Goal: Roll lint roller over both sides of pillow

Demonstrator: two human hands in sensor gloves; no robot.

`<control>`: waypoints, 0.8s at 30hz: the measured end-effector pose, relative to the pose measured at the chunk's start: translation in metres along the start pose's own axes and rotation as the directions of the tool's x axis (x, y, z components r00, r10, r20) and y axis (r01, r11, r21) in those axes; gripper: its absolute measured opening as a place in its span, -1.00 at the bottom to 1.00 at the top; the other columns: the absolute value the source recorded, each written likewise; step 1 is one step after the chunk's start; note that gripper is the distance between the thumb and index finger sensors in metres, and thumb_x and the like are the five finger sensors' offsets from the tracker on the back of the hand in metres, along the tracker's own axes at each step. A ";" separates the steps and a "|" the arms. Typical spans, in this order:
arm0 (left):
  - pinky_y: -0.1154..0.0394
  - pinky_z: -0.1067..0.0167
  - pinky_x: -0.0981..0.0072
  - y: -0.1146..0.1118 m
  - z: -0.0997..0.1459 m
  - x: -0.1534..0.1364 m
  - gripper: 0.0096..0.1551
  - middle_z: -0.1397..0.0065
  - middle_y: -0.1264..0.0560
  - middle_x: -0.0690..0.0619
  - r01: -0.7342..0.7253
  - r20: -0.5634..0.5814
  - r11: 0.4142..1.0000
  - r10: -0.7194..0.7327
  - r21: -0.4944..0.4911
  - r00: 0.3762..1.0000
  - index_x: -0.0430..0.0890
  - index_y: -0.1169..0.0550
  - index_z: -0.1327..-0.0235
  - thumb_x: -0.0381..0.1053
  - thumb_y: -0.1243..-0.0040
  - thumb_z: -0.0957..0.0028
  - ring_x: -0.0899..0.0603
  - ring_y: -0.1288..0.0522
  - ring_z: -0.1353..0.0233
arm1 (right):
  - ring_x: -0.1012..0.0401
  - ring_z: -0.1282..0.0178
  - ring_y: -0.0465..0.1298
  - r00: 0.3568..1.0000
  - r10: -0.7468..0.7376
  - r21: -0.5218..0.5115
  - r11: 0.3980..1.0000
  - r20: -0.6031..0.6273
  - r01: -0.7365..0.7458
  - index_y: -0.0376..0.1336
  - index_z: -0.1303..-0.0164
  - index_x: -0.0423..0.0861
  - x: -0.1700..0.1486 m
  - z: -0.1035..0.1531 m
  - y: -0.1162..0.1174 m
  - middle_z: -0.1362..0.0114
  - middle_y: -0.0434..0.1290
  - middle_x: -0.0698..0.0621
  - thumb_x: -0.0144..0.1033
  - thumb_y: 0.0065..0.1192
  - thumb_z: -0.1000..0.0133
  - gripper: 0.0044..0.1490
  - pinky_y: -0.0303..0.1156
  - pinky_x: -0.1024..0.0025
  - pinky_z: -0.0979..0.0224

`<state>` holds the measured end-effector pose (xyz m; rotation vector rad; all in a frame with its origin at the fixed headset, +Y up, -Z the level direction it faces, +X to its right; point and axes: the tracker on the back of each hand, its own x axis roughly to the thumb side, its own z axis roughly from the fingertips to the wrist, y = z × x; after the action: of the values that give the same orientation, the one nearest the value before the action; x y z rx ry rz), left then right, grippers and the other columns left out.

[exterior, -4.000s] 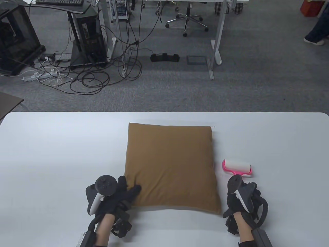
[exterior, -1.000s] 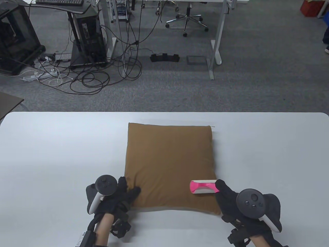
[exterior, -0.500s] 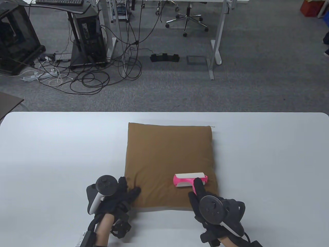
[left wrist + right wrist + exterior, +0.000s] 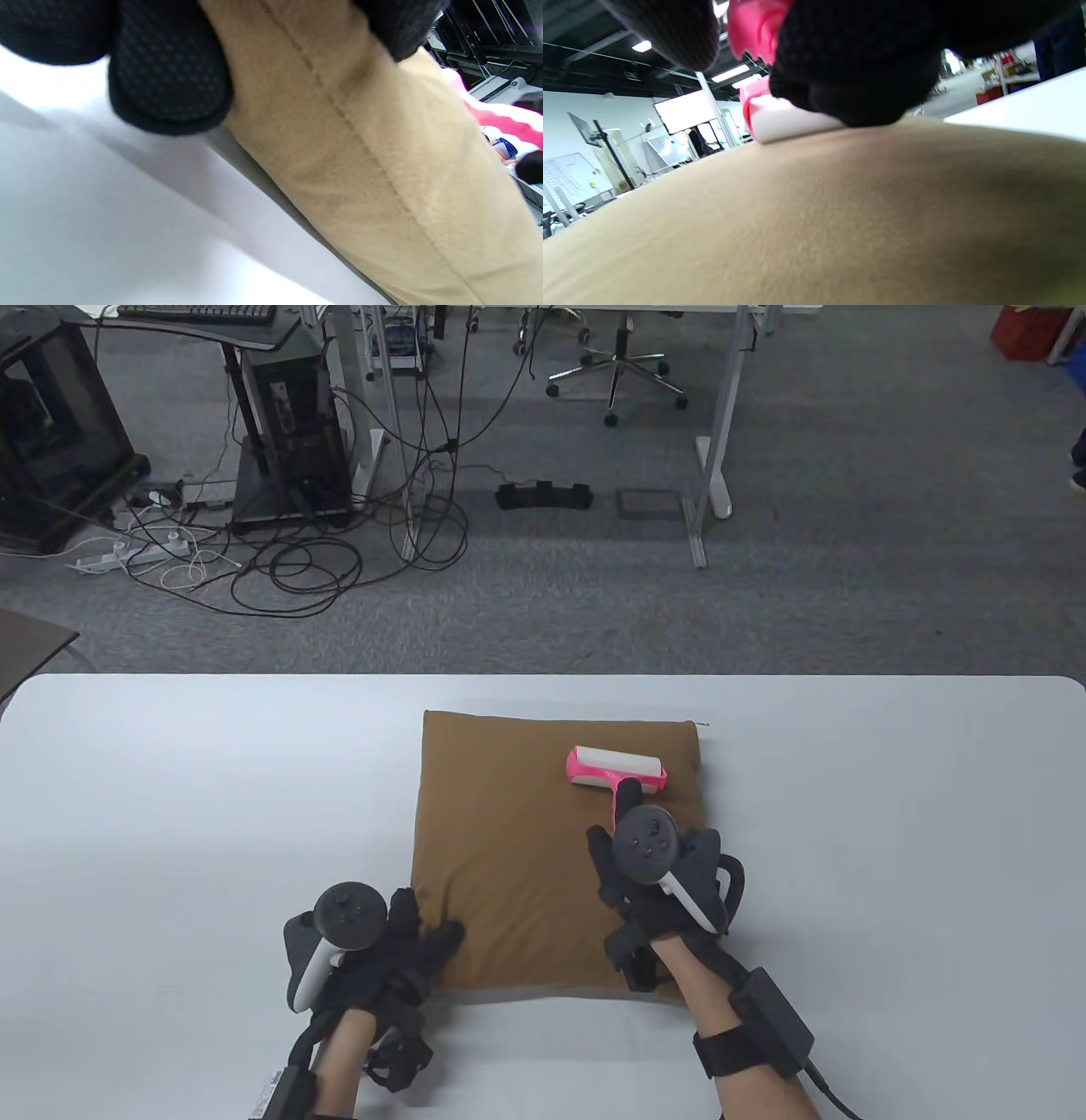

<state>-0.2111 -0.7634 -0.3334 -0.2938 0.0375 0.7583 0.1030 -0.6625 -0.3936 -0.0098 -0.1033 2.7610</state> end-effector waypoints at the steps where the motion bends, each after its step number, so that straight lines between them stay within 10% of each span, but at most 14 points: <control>1: -0.59 0.25 -0.07 0.000 0.000 0.000 0.15 -0.21 -0.54 -0.31 0.001 0.000 1.000 -0.001 -0.001 1.000 -0.34 -0.04 -0.52 0.38 -0.12 0.00 -0.13 -0.71 0.36 | 0.17 0.46 0.63 1.000 -0.010 0.012 1.000 -0.012 0.010 -0.18 -0.70 -0.08 -0.001 -0.006 0.002 -0.12 0.58 -0.15 0.07 -0.03 -0.32 -0.13 0.56 0.17 0.35; 10: -0.59 0.24 -0.08 0.001 -0.001 0.000 0.15 -0.21 -0.53 -0.32 -0.004 -0.005 1.000 0.004 -0.009 1.000 -0.34 -0.04 -0.52 0.38 -0.13 0.00 -0.14 -0.71 0.35 | 0.16 0.47 0.61 0.996 -0.056 0.038 0.998 -0.073 0.059 -0.26 -0.69 -0.05 -0.003 -0.034 0.016 -0.19 0.54 -0.18 0.05 0.01 -0.31 -0.09 0.54 0.17 0.37; 24: -0.59 0.23 -0.09 0.002 -0.002 0.001 0.15 -0.22 -0.53 -0.32 0.014 -0.004 1.000 -0.014 -0.016 1.000 -0.34 -0.04 -0.52 0.39 -0.12 0.00 -0.15 -0.72 0.33 | 0.17 0.52 0.65 0.989 0.057 -0.045 0.998 0.138 -0.051 0.07 -0.61 -0.21 -0.011 0.050 -0.024 0.31 0.64 -0.04 0.00 0.11 -0.29 -0.20 0.58 0.16 0.39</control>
<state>-0.2121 -0.7619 -0.3356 -0.3105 0.0328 0.7445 0.1208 -0.6475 -0.3424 0.1722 -0.2006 2.8111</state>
